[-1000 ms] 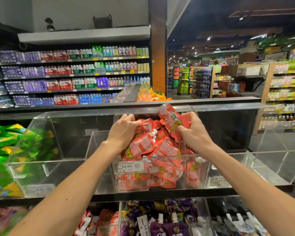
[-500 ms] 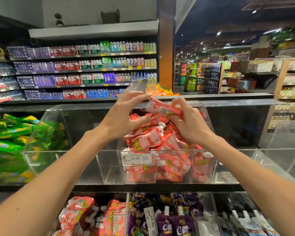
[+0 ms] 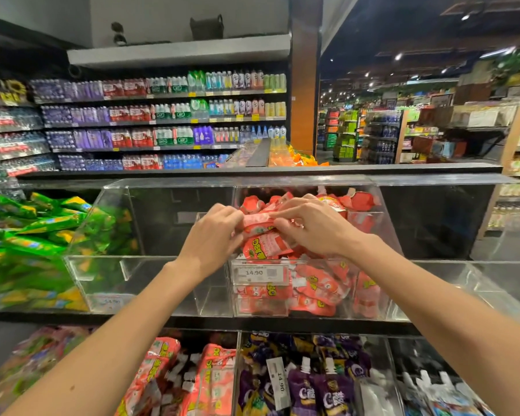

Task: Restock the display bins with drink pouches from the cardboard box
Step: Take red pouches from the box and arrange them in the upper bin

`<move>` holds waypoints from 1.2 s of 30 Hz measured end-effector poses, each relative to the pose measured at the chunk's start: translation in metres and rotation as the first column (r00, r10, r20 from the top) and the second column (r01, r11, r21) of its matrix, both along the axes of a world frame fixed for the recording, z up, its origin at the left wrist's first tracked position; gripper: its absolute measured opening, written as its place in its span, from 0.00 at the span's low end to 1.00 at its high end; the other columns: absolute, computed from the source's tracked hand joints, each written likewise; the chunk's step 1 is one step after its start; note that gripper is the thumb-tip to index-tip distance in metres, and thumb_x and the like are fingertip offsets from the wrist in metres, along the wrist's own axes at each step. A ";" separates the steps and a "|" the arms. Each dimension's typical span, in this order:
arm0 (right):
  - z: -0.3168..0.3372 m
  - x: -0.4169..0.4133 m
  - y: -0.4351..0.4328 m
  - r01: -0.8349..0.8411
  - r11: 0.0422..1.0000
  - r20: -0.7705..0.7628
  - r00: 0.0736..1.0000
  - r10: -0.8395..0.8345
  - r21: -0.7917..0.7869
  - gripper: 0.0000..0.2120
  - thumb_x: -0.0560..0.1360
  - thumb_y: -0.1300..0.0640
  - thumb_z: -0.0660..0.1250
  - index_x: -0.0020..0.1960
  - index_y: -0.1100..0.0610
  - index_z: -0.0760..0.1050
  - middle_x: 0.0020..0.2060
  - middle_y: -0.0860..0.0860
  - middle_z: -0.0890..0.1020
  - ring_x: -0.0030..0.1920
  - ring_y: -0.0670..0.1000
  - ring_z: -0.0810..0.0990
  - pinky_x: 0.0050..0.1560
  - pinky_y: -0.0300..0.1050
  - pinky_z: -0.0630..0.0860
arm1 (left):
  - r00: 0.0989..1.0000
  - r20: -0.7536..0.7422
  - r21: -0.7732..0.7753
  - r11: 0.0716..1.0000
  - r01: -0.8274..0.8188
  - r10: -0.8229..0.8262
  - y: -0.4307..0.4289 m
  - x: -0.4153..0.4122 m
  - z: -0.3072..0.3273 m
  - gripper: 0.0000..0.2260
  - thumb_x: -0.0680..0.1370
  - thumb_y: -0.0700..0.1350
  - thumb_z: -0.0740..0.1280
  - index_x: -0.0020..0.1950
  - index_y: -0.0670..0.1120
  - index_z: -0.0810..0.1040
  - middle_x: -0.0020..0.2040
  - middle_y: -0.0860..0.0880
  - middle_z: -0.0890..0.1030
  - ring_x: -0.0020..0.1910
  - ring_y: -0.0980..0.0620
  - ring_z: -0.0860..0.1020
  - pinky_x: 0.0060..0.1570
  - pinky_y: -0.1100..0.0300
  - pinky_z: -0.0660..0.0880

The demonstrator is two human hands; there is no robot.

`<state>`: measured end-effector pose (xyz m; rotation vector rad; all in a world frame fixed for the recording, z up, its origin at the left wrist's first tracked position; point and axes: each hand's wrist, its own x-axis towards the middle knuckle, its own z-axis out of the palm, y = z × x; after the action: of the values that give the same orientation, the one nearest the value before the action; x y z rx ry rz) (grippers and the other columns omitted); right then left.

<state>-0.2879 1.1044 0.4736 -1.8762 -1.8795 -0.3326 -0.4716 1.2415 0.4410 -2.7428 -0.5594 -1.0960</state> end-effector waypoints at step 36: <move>0.005 0.015 0.024 0.162 0.986 -0.029 0.986 -0.161 0.034 0.15 0.84 0.56 0.56 0.60 0.57 0.80 0.59 0.56 0.82 0.60 0.59 0.78 0.57 0.52 0.73 | 0.965 -0.207 -0.181 0.963 -0.200 0.162 0.016 0.039 0.023 0.11 0.82 0.43 0.63 0.61 0.49 0.82 0.61 0.45 0.78 0.63 0.46 0.74 0.61 0.49 0.72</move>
<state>-0.2729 1.1288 0.4785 -2.0037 -1.6966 -0.3900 -0.4323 1.2574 0.4638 -2.8496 -0.9166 -0.7619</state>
